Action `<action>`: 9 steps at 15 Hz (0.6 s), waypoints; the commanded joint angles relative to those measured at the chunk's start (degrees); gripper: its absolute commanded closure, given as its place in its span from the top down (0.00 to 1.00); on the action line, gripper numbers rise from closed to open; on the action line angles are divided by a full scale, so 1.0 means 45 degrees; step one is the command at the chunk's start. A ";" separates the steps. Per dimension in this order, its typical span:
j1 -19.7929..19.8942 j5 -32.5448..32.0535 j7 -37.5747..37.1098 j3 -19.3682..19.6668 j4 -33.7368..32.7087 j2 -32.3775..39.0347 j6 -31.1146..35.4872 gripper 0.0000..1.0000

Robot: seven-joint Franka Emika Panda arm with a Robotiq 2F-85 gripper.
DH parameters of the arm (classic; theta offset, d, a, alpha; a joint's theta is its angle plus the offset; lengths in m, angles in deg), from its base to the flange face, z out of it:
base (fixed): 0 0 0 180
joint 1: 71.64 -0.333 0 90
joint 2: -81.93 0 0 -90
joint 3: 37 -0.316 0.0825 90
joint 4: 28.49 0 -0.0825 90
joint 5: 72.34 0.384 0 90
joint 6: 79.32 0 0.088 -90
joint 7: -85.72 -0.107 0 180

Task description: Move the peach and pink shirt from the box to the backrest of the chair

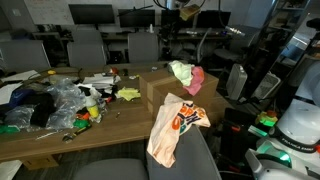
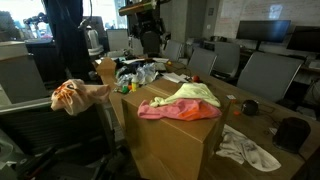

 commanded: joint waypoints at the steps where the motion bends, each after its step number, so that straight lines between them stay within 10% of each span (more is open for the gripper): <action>1: 0.0424 0.0782 -0.1339 0.0428 -0.1536 0.1446 -0.0145 1.00; 9: 0.1495 0.3778 -0.3018 0.1109 -0.2207 0.2948 -0.1511 1.00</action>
